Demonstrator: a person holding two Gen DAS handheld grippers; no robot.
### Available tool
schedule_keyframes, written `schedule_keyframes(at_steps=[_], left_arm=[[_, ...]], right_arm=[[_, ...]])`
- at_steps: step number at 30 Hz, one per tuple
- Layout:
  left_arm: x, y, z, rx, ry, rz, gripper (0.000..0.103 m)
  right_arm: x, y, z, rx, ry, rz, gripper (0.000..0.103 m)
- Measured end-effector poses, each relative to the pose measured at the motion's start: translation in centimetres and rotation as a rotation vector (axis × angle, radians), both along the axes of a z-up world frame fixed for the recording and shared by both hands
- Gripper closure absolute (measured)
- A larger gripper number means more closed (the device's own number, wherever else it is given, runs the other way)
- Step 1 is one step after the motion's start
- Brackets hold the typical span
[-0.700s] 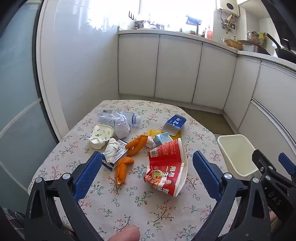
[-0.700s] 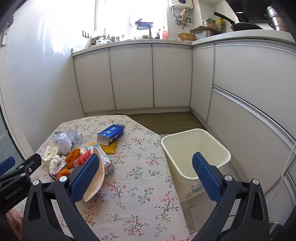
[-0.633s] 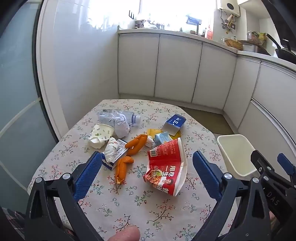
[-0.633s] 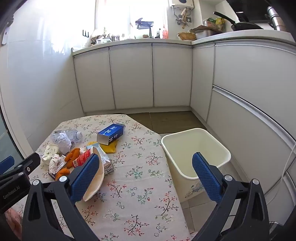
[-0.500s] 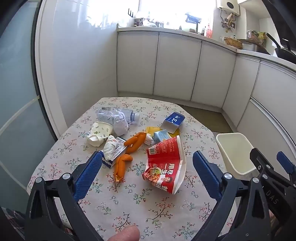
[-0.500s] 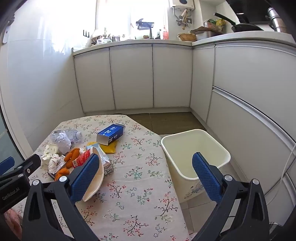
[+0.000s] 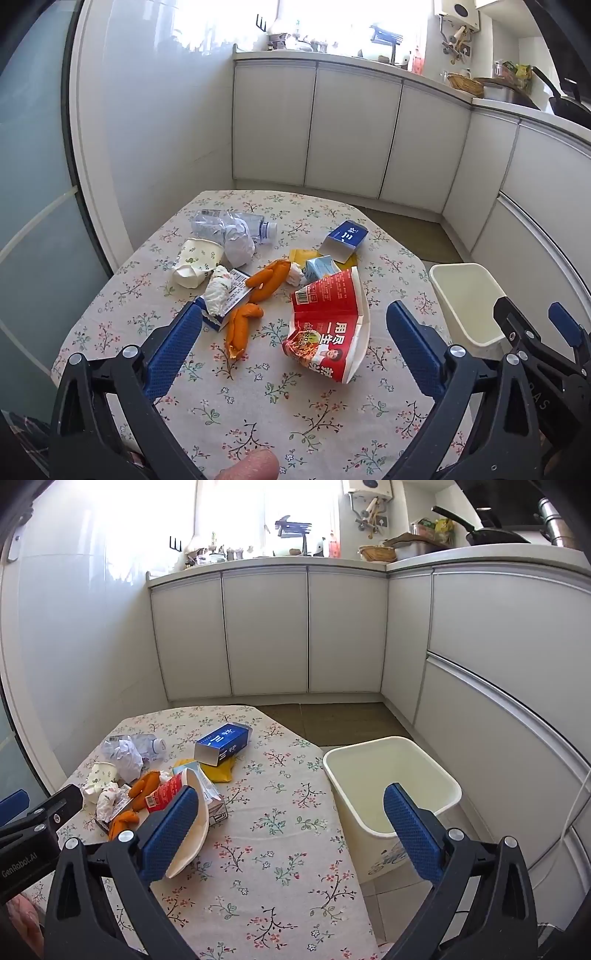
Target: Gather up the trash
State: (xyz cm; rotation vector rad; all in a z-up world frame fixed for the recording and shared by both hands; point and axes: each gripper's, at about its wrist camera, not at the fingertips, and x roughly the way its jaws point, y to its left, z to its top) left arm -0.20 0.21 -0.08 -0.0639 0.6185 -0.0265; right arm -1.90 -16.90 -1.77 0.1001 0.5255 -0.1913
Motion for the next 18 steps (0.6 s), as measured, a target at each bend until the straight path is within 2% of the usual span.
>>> schedule_keyframes(at_steps=[18], left_arm=[[0.14, 0.34, -0.21, -0.017, 0.012, 0.008, 0.007]], right_arm=[[-0.03, -0.10, -0.10, 0.007, 0.003, 0.001, 0.005]])
